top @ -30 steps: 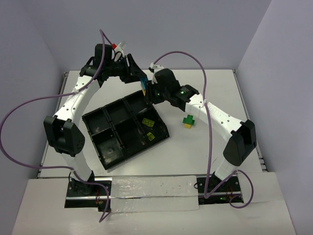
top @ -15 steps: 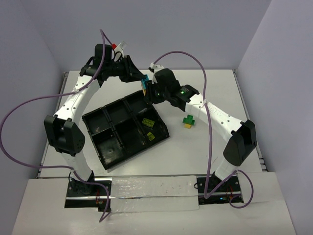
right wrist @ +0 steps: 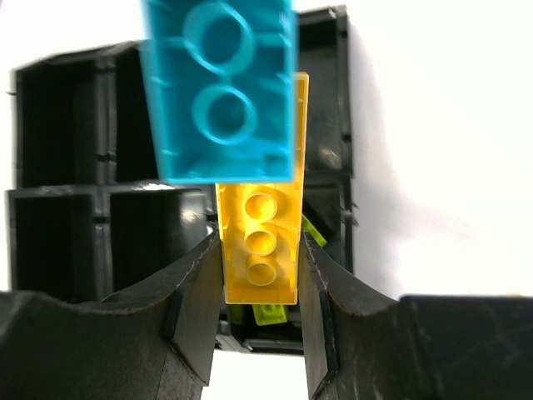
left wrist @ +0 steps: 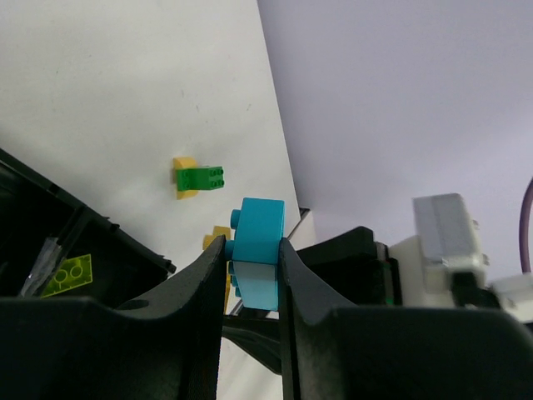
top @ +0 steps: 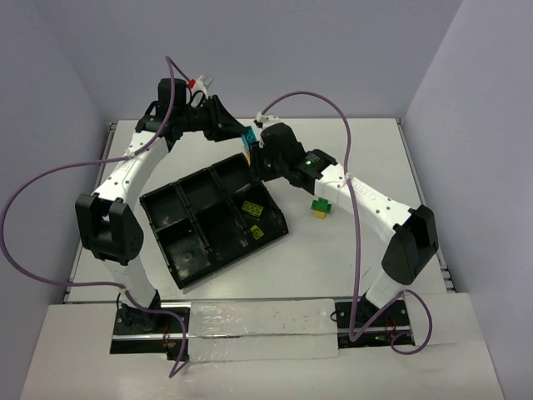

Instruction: Sort the legos into containers by color

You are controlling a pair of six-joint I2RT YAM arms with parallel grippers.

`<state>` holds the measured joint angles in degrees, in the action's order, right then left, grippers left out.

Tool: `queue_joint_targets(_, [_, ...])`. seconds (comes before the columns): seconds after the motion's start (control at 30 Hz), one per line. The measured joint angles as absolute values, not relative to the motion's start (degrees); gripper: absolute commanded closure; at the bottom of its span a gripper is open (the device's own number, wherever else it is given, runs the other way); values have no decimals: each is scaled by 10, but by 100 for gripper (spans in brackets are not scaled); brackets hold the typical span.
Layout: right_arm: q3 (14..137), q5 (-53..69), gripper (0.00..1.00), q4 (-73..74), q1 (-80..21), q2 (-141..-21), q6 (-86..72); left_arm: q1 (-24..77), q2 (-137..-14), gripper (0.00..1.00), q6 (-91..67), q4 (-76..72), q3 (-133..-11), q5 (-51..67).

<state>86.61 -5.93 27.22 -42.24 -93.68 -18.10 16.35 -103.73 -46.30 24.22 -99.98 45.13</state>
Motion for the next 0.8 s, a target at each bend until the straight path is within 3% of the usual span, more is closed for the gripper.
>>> queue_joint_targets(0.43, [921,-67,100,326,-422,-991,-182,152,-1037,100,-454,244,-998,423])
queue_joint_targets(0.8, [851,-68,100,330,-422,-974,-182,46,-1021,100,-433,313,-991,313])
